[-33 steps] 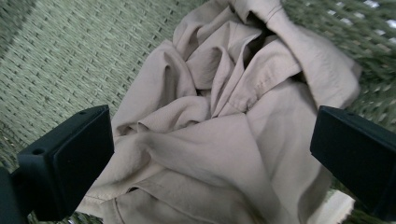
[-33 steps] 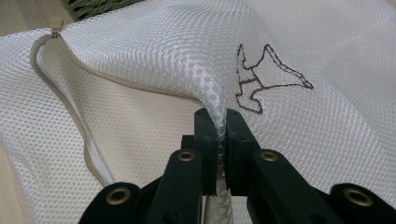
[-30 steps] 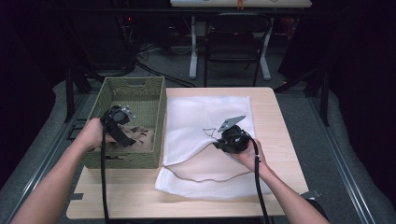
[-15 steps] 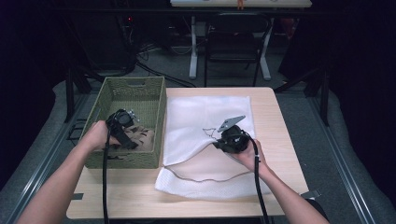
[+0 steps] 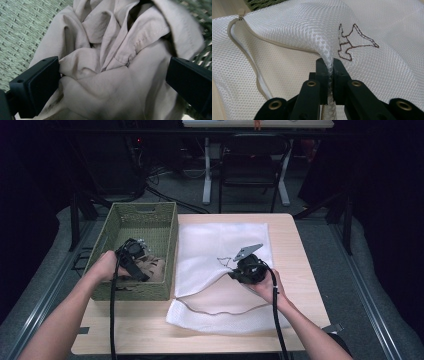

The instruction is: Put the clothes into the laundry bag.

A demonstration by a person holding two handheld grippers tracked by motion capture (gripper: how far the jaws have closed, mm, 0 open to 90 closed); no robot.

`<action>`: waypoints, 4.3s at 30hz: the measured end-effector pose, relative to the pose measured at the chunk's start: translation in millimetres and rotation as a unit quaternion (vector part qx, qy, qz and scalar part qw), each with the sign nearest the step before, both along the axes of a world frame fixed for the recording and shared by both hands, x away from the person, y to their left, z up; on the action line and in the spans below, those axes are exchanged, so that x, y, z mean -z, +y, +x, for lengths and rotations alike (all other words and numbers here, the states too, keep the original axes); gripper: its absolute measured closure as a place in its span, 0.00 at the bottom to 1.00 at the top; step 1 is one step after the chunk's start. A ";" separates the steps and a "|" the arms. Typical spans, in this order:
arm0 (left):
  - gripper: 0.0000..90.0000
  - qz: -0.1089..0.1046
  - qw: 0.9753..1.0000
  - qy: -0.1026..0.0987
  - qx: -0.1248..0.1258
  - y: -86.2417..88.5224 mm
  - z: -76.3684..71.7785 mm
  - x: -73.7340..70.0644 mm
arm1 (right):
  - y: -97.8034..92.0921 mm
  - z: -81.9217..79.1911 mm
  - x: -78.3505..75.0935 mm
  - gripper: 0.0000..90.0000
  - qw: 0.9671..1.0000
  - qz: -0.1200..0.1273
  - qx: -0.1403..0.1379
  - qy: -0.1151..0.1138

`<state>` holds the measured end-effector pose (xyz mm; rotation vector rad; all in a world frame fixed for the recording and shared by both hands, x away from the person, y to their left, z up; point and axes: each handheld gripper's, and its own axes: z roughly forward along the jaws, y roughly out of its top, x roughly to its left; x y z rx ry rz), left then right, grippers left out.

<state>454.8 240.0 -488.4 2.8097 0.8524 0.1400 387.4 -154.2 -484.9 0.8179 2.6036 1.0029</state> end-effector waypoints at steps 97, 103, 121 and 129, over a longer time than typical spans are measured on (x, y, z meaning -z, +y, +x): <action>0.79 -0.085 0.994 -0.056 -0.031 29.2 -10.7 -69.8 | -3.8 -1.3 -2.7 0.95 1.000 0.002 0.010 -0.004; 0.79 -0.091 0.992 -0.075 -0.039 35.6 -12.9 -78.5 | -4.2 -1.7 -3.0 0.95 1.000 0.002 0.010 -0.005; 0.79 -0.107 0.986 -0.115 -0.048 47.2 -19.4 -114.9 | -5.1 -1.7 -2.2 0.95 1.000 0.001 0.010 -0.004; 0.79 -0.107 0.984 -0.131 -0.053 50.3 -23.9 -130.7 | -4.8 -1.4 -1.6 0.95 1.000 0.001 0.010 0.000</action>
